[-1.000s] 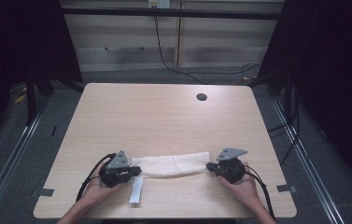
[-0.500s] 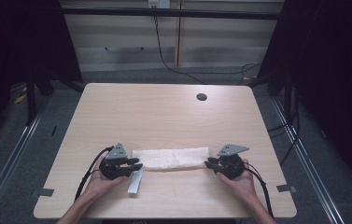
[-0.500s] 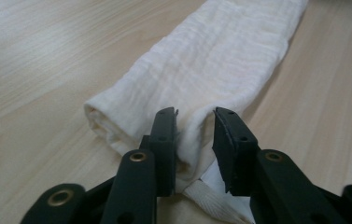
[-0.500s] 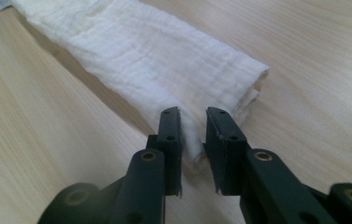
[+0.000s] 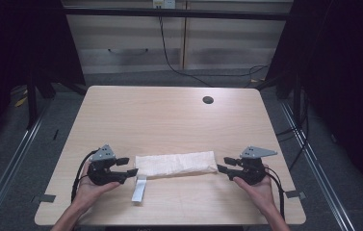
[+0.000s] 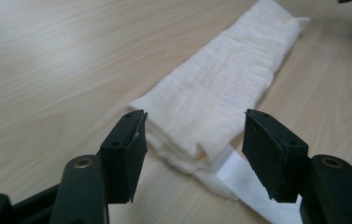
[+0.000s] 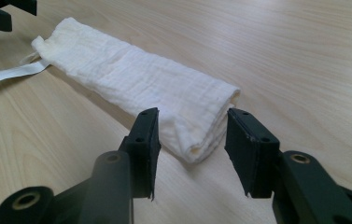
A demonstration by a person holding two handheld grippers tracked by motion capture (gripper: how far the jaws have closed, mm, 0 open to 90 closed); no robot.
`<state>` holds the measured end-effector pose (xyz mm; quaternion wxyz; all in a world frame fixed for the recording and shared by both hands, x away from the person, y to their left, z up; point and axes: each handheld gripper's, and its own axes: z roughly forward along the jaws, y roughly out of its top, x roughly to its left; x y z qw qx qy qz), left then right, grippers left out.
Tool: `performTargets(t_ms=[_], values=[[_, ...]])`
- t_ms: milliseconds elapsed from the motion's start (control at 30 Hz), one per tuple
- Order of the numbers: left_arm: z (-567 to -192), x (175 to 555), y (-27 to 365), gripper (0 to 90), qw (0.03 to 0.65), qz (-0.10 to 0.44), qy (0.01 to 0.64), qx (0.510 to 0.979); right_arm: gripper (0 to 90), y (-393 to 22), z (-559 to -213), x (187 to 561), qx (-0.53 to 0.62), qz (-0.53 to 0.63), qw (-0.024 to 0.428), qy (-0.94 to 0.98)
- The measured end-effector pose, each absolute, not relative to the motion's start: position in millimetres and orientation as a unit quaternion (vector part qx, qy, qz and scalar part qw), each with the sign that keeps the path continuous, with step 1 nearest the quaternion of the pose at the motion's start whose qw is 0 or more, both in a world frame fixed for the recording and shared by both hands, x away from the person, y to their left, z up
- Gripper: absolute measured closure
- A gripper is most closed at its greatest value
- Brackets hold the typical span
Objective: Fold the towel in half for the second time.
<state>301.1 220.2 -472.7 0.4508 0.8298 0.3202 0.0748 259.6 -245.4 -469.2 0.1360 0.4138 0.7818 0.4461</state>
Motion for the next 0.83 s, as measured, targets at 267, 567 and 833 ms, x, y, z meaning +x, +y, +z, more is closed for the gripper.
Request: performTargets(t_ms=[267, 567, 833], values=[[-466.9, 289.8, 263.5, 34.0, 0.438, 0.094, 0.377, 0.810, 42.8, -261.6, -455.2, 250.1, 0.432, 0.462, 0.152, 0.760], [-480.4, 280.9, 297.4, 22.2, 0.452, 0.099, 0.440, 0.769, 37.1, -294.3, -465.5, 233.5, 0.476, 0.462, 0.176, 0.727], [-489.7, 280.7, 300.5, 16.0, 0.453, 0.096, 0.434, 0.773, 33.3, -305.8, -478.4, 229.9, 0.500, 0.444, 0.190, 0.719]])
